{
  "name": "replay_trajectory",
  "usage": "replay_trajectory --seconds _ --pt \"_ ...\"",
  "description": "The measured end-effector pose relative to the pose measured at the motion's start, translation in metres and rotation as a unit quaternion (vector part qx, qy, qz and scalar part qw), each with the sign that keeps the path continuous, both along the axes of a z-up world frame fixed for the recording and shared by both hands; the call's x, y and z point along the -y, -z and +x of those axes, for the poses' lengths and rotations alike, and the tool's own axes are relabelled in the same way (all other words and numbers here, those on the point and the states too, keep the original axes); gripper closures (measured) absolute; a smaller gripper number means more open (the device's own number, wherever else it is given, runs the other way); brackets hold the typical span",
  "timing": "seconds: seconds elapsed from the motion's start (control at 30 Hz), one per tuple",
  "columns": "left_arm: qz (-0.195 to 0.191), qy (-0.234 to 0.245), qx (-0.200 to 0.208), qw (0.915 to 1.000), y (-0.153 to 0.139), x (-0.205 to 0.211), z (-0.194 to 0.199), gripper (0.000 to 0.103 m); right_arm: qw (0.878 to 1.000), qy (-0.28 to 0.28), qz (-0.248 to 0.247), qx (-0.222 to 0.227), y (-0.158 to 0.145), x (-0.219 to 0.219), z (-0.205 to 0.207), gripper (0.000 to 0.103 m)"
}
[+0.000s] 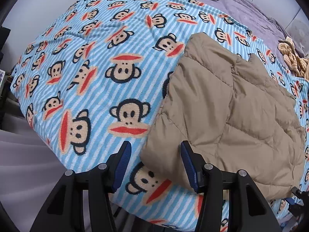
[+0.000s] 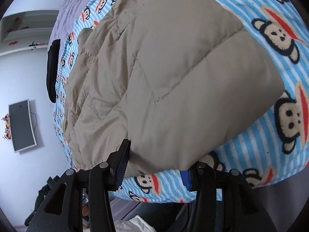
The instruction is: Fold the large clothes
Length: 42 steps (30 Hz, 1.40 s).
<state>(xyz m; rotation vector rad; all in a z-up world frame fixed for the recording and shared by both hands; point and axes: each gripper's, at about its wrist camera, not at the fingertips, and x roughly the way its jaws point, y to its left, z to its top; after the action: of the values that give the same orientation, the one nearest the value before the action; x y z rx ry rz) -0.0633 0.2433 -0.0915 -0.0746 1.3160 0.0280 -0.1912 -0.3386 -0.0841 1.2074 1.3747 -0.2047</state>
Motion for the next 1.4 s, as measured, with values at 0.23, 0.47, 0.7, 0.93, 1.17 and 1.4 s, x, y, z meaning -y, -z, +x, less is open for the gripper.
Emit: replay_trajectory --seconds 0.23,0.47,0.7,0.93,1.17,1.4 --pt "-0.015 0.01 0.007 0.9998 -0.014 0.015 0.003 0.048 0.995 -0.093 0.006 0.042 -0.019 -0.032 -0.005 0.05" --pt "-0.025 0.088 -0.01 0.9957 -0.012 0.036 0.028 0.048 0.985 -0.146 -0.035 0.08 -0.036 -0.071 0.034 0.046" --pt "-0.021 0.14 -0.003 0.99 -0.01 0.038 0.052 0.0 0.984 -0.158 -0.051 0.065 -0.032 -0.114 0.063 0.046" --pt "-0.036 0.153 -0.018 0.9874 0.005 0.024 0.075 0.0 0.984 -0.159 -0.074 0.045 -0.031 -0.131 0.073 0.035" --pt "-0.039 0.171 -0.032 0.9839 0.024 0.01 0.1 0.0 0.98 -0.143 -0.127 0.045 -0.033 -0.143 0.092 0.018" --pt "-0.072 0.199 -0.047 0.9763 0.044 0.001 0.12 0.0 0.978 -0.155 -0.141 0.016 -0.017 -0.157 0.109 0.007"
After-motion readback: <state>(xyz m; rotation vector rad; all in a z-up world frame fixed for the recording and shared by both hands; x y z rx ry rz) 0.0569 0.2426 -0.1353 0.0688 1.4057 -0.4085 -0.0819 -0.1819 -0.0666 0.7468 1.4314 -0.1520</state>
